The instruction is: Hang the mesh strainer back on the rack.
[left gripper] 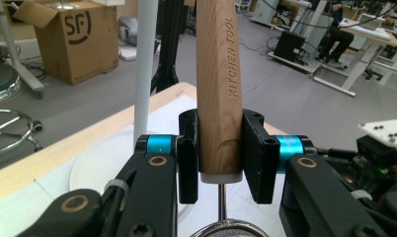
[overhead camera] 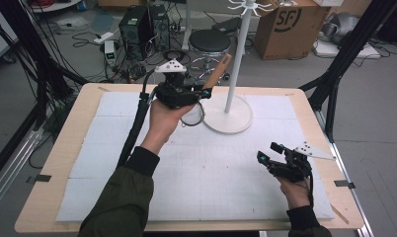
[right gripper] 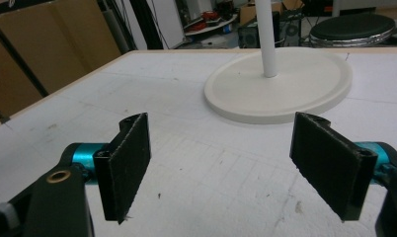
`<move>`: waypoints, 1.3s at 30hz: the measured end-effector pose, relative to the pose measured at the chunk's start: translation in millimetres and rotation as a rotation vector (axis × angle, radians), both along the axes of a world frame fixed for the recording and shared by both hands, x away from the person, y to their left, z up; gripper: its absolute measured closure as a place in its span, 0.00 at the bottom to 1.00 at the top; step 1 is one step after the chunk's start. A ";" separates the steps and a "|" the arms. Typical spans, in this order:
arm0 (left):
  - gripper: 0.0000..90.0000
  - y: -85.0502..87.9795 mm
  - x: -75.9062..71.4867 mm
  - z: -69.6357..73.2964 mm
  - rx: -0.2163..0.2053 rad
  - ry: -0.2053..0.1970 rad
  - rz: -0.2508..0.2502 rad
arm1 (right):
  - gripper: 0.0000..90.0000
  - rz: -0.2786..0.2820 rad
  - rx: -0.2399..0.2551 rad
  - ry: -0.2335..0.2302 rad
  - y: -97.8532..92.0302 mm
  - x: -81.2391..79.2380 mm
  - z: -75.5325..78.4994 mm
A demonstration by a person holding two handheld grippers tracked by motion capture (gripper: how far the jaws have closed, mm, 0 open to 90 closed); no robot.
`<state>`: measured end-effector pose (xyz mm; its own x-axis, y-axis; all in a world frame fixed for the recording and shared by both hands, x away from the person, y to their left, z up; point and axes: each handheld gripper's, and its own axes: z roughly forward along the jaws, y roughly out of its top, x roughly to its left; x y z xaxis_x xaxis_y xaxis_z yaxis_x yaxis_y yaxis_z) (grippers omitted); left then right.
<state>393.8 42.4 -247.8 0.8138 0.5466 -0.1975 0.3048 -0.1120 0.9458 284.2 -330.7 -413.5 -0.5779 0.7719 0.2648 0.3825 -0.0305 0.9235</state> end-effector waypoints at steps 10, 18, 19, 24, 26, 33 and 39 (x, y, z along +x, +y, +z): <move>0.79 -0.6 10.0 26.1 -0.023 -0.035 0.005 | 0.25 0.005 -0.002 0.003 -0.1 3.3 -1.6; 0.79 -8.8 15.6 51.3 -0.016 -0.073 0.007 | 0.25 0.004 0.000 0.004 -0.7 4.1 -2.2; 0.79 -9.0 17.1 54.2 -0.013 -0.075 0.008 | 0.25 0.005 -0.001 0.004 -0.7 4.1 -2.3; 0.79 -11.1 24.7 64.7 -0.016 -0.078 0.012 | 0.25 0.007 0.003 0.006 -1.3 6.3 -3.1; 0.79 -13.4 27.5 67.8 -0.020 -0.080 0.012 | 0.25 0.008 0.004 0.009 -1.3 7.2 -3.4; 0.79 -20.1 36.2 75.0 -0.025 -0.086 0.012 | 0.25 0.007 0.013 0.009 -3.0 8.9 -3.8; 0.79 -23.7 42.9 73.9 -0.025 -0.072 0.012 | 0.25 0.011 0.018 0.011 -3.3 9.0 -3.6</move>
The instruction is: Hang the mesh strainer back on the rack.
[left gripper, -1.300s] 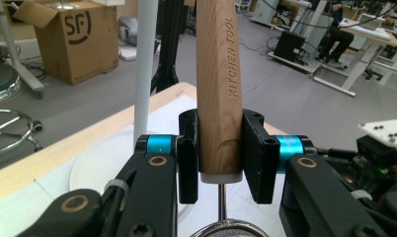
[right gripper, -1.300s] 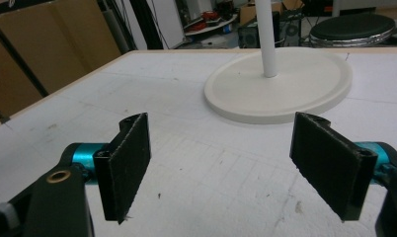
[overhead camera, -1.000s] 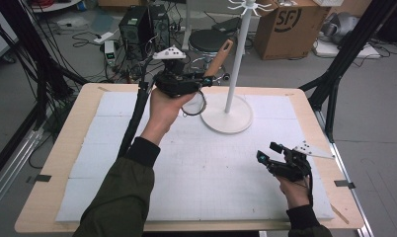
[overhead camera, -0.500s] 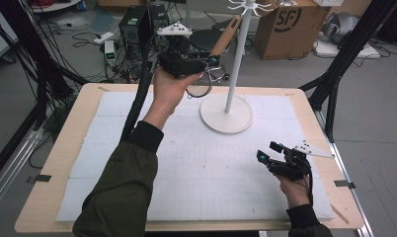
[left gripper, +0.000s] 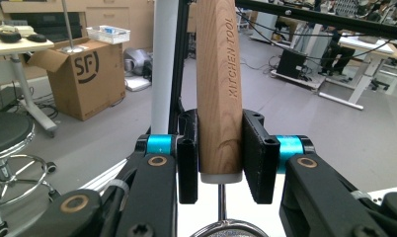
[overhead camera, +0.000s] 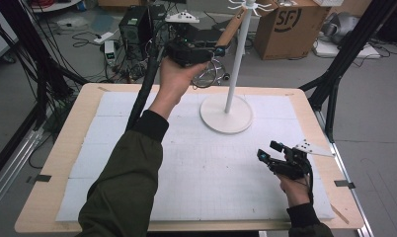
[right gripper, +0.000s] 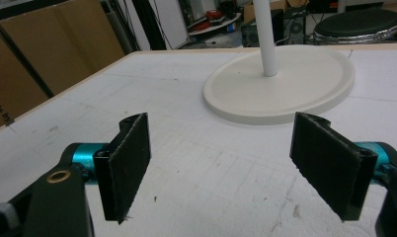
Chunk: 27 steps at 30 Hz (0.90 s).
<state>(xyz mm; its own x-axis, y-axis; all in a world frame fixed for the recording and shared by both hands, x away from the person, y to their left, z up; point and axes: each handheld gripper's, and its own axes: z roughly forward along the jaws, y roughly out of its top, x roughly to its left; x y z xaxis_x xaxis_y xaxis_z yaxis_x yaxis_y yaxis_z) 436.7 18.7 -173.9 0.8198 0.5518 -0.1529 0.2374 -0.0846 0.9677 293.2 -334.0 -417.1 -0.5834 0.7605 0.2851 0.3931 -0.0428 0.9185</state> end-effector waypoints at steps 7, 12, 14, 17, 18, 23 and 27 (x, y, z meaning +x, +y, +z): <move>0.79 -0.4 5.9 -3.5 -0.003 0.000 0.005 | 0.25 0.004 -0.006 -0.002 1.8 1.2 -0.5; 0.79 -2.4 10.7 -7.4 -0.003 0.009 -0.002 | 0.25 0.002 -0.004 0.001 1.0 1.5 -0.6; 0.79 -3.1 13.0 -8.9 -0.015 0.013 -0.002 | 0.25 0.000 -0.006 0.001 1.1 1.7 -0.8; 0.79 -3.9 16.0 -10.8 -0.027 0.015 -0.007 | 0.25 0.001 -0.005 0.001 0.8 1.6 -0.8; 0.79 -4.3 16.7 -11.5 -0.028 0.017 -0.009 | 0.25 -0.001 -0.003 0.003 0.7 1.5 -0.8; 0.79 -6.1 20.8 -15.6 -0.027 0.027 -0.017 | 0.25 -0.003 -0.004 0.000 -0.2 2.0 -1.4; 0.79 -11.0 22.1 -19.7 -0.023 0.040 -0.026 | 0.25 -0.004 -0.004 0.001 -0.6 1.8 -1.5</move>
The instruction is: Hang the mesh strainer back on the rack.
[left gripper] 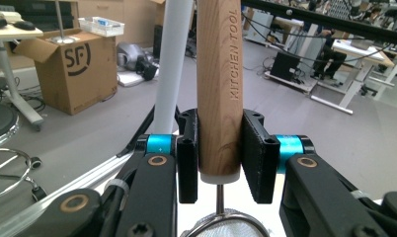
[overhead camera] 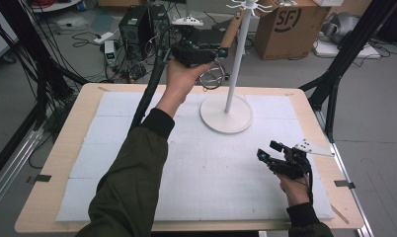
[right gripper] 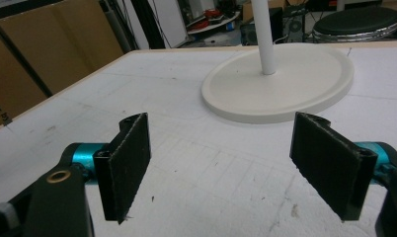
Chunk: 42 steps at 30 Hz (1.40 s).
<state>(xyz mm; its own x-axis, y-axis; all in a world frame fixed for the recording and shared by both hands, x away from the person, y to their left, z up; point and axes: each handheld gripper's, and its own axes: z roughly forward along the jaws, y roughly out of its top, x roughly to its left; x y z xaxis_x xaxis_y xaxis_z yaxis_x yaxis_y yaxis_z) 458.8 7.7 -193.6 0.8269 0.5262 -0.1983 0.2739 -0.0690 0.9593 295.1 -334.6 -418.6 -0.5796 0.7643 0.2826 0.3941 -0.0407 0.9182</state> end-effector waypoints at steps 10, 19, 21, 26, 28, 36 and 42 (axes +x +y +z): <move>0.79 -5.3 3.4 -5.5 -0.007 0.011 -0.004 | 0.25 -0.003 -0.002 0.002 -1.1 -0.8 -0.3; 0.78 -8.2 8.7 -8.8 -0.020 0.020 -0.008 | 0.25 -0.008 -0.001 0.001 -2.8 -1.1 -1.2; 0.78 -9.6 10.0 -9.9 -0.021 0.027 -0.013 | 0.25 -0.009 0.000 0.004 -2.7 -1.2 -1.2; 0.73 -9.9 14.3 -13.4 -0.021 0.047 0.006 | 0.25 -0.009 -0.003 0.002 -3.5 -1.3 -1.3; 0.67 -8.2 16.4 -14.4 -0.018 0.044 0.004 | 0.25 -0.010 -0.003 0.004 -3.6 -1.4 -1.4; 0.50 -8.2 12.5 -16.8 -0.002 0.004 0.028 | 0.25 -0.010 -0.009 0.004 -2.1 -1.8 -1.6; 0.43 0.5 7.4 -22.7 -0.008 0.009 0.015 | 0.25 -0.008 -0.015 0.005 -0.5 -2.4 -1.5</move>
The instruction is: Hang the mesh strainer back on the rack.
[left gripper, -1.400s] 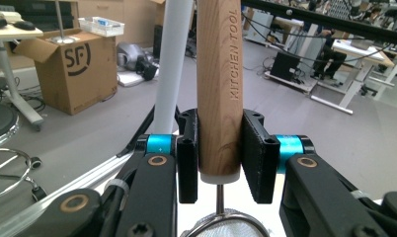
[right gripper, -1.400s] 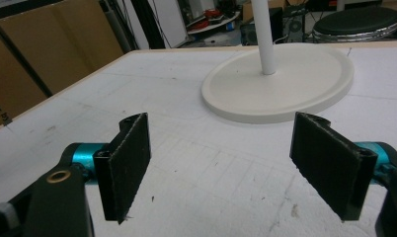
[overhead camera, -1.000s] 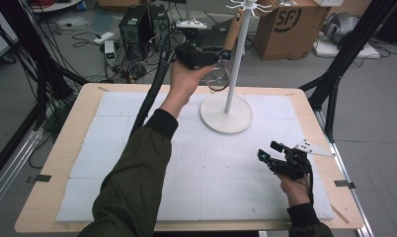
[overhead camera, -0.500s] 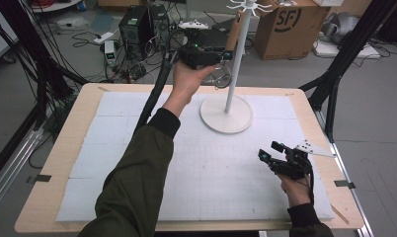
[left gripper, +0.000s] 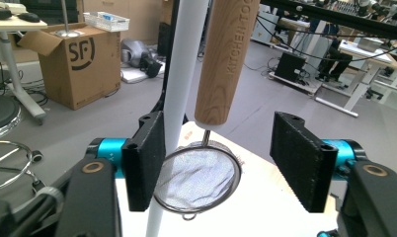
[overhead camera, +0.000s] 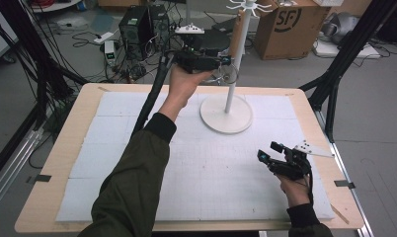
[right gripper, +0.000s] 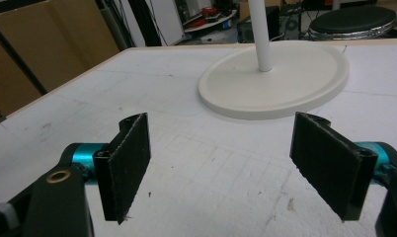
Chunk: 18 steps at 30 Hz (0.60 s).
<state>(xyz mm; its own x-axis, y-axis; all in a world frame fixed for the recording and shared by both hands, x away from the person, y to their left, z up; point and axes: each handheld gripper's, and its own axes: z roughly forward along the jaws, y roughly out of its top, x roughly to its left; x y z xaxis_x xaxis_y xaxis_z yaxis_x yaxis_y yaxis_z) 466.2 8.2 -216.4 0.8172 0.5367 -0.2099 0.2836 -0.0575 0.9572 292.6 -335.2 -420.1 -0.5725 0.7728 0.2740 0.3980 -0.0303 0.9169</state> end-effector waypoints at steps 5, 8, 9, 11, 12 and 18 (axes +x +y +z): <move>0.38 12.3 -8.6 -11.4 0.016 0.006 -0.004 | 0.25 0.000 -0.009 -0.005 1.6 -0.3 0.0; 0.37 23.7 -17.9 -18.9 -0.006 -0.011 0.004 | 0.25 0.001 -0.014 -0.003 3.4 -1.7 0.5; 0.37 27.5 -20.6 -21.1 -0.005 -0.014 0.001 | 0.25 0.002 -0.016 -0.006 3.7 -1.8 0.7; 0.37 34.2 -26.4 -24.9 0.006 -0.021 0.009 | 0.25 0.003 -0.018 -0.006 5.2 -1.7 1.0; 0.37 39.0 -30.0 -27.2 0.008 -0.027 0.013 | 0.25 0.003 -0.019 -0.007 5.8 -1.2 0.9; 0.36 55.3 -42.3 -34.0 0.008 -0.034 0.014 | 0.25 0.010 -0.023 -0.011 13.2 2.7 1.9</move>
<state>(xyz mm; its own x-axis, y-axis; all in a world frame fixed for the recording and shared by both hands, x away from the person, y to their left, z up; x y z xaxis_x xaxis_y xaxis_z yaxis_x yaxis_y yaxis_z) 424.0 63.5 -250.4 0.8165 0.5494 -0.1774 0.2516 -0.0620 0.9658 295.4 -322.0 -418.2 -0.5829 0.7731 0.2502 0.3880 -0.0057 0.9217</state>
